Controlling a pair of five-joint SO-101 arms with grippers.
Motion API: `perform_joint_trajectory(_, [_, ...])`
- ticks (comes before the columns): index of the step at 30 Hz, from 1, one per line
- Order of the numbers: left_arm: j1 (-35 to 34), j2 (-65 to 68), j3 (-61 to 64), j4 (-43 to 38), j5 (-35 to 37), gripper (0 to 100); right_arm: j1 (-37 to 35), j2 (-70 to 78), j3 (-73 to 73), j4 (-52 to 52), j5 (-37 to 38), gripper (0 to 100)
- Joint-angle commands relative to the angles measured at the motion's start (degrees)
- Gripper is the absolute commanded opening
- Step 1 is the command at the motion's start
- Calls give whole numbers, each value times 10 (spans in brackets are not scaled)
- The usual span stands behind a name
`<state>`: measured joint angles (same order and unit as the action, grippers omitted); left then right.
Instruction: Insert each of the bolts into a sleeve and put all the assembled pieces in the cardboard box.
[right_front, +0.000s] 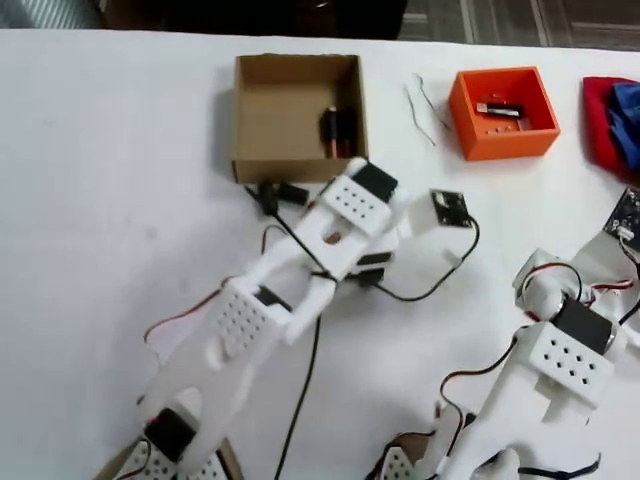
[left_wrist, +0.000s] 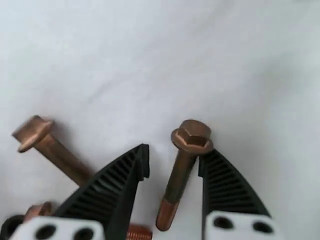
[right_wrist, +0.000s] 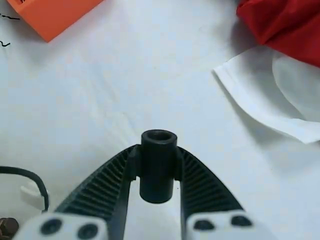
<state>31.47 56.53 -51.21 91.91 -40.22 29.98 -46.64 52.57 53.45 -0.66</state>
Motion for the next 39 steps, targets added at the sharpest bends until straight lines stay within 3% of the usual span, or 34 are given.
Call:
perform_joint_trajectory(1, [-25, -3, -22, -1, -3, 177, 1, -3, -6, -7, -4, 22])
perform_joint_trajectory(6, [-21, -2, -22, -1, -11, 172, 2, -3, -6, -7, -4, 22])
perform_joint_trajectory(12, [-21, -2, -22, -2, -11, 22, 1, -3, -6, -7, -4, 22])
perform_joint_trajectory(20, [-10, -2, -22, -6, 10, 142, 1, -3, -6, -7, -4, 22])
perform_joint_trajectory(37, [-8, 21, -27, -35, 34, 141, 1, -3, -6, -7, -4, 22])
perform_joint_trajectory(39, [-8, 35, -27, -33, 35, 101, 1, -3, -6, -7, -4, 22])
